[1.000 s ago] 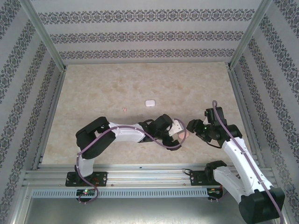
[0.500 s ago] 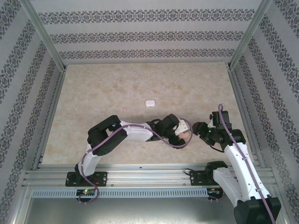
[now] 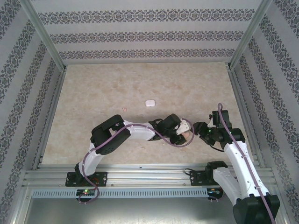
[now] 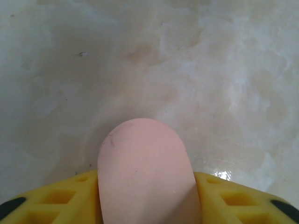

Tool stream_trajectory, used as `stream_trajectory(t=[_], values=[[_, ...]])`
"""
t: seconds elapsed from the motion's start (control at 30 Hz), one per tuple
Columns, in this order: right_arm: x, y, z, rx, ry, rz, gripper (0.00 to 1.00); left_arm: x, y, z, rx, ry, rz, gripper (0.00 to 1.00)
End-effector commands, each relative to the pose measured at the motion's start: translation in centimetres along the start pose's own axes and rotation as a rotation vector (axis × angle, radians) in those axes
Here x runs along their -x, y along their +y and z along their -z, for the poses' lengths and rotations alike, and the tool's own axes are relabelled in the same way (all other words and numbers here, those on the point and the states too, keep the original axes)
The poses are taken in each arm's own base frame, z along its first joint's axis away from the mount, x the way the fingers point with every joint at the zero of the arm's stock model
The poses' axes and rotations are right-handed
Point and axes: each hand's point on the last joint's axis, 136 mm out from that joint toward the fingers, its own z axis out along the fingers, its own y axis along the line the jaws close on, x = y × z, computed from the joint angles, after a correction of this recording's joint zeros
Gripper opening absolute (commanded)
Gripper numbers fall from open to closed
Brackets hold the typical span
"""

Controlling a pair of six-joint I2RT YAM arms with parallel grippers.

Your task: Insert wireless bluetooth earbuds into charging case

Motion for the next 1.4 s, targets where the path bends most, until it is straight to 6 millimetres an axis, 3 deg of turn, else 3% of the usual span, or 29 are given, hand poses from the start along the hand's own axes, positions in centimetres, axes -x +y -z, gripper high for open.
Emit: stream_trajectory(t=[0.0,0.13,0.33,0.57,0.7,0.87,1.07,1.2,1.37], values=[[0.1,0.0,0.1,0.006,0.007,0.001,0.59,0.2,-1.0,0.1,-0.029,-0.044,-0.036,0.35],[0.2,0.4,0.5,0.018,0.005,-0.005,0.59,1.0,-1.3,1.6,-0.061,-0.12,-0.006,0.26],[0.2,1.4,1.3,0.052,0.01,-0.013,0.58,1.5,0.5,5.3,-0.057,-0.23,0.098,0.21],[0.3,4.0,2.5,0.105,0.015,0.025,0.55,1.0,4.4,12.9,-0.022,-0.322,0.203,0.19],[-0.2,7.6,3.1,0.136,0.03,0.121,0.55,0.7,5.5,18.1,-0.028,-0.378,0.201,0.19],[-2.0,14.0,4.4,0.198,0.071,0.293,0.55,0.1,4.3,23.1,-0.034,-0.363,0.115,0.21],[-5.8,20.4,5.0,0.297,0.197,0.427,0.56,0.1,2.3,27.2,-0.027,-0.361,0.031,0.21],[-7.6,22.8,4.9,0.37,0.256,0.443,0.56,0.4,0.7,28.9,-0.062,-0.383,-0.018,0.2],[-8.9,23.6,4.2,0.408,0.316,0.442,0.57,0.7,-0.7,30.3,-0.093,-0.414,-0.036,0.2]])
